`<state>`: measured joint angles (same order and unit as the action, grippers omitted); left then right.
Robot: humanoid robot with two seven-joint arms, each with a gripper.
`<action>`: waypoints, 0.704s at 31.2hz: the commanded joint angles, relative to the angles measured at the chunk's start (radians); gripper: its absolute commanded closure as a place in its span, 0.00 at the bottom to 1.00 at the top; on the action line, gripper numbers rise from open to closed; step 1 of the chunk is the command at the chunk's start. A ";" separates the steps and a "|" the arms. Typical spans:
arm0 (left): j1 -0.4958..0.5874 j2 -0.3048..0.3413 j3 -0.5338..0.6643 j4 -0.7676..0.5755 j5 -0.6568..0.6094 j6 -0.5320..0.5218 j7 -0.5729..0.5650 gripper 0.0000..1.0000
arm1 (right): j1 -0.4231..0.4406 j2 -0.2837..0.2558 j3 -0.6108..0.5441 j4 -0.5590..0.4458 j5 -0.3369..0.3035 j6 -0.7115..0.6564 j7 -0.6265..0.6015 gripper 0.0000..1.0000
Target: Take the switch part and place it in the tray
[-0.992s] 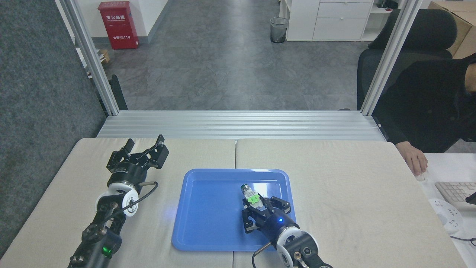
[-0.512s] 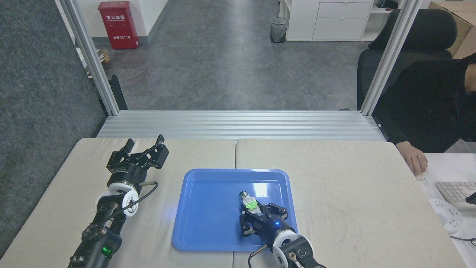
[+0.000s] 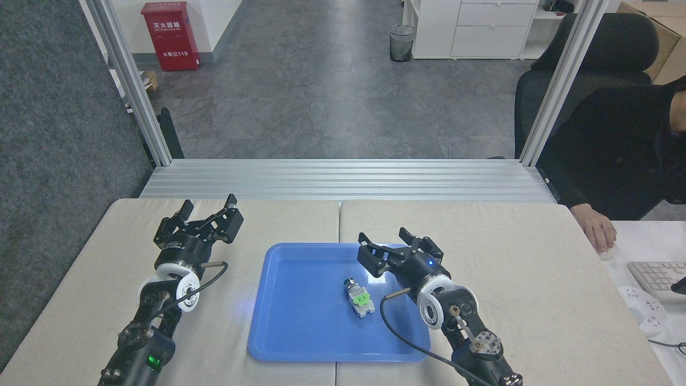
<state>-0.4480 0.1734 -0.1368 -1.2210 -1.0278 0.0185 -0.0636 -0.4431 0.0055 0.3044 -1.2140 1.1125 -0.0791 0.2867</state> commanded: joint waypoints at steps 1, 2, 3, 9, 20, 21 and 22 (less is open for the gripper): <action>0.000 0.000 0.000 0.000 0.000 0.000 0.001 0.00 | -0.097 -0.181 -0.321 -0.010 -0.028 -0.039 -0.011 0.02; -0.001 0.000 0.000 0.000 0.000 0.000 0.001 0.00 | -0.094 -0.230 -0.321 -0.001 -0.029 -0.050 -0.017 0.02; 0.000 0.000 0.000 0.000 0.000 0.000 0.001 0.00 | -0.089 -0.270 -0.321 0.007 -0.028 -0.057 -0.033 0.02; 0.000 0.000 0.000 0.000 0.000 0.000 0.001 0.00 | 0.013 -0.320 -0.314 0.011 -0.028 -0.077 -0.152 0.02; 0.000 0.000 0.000 0.000 0.000 0.000 0.001 0.00 | 0.066 -0.321 -0.324 -0.002 -0.034 -0.079 -0.152 0.02; 0.000 0.000 0.000 0.000 0.000 0.000 0.001 0.00 | 0.070 -0.323 -0.324 -0.004 -0.036 -0.079 -0.152 0.02; 0.000 0.000 0.000 0.000 0.000 0.000 0.001 0.00 | 0.072 -0.323 -0.324 -0.004 -0.036 -0.079 -0.152 0.02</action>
<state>-0.4480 0.1733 -0.1368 -1.2210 -1.0278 0.0185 -0.0636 -0.4143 -0.2152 0.0848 -1.2098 1.0836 -0.1565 0.1381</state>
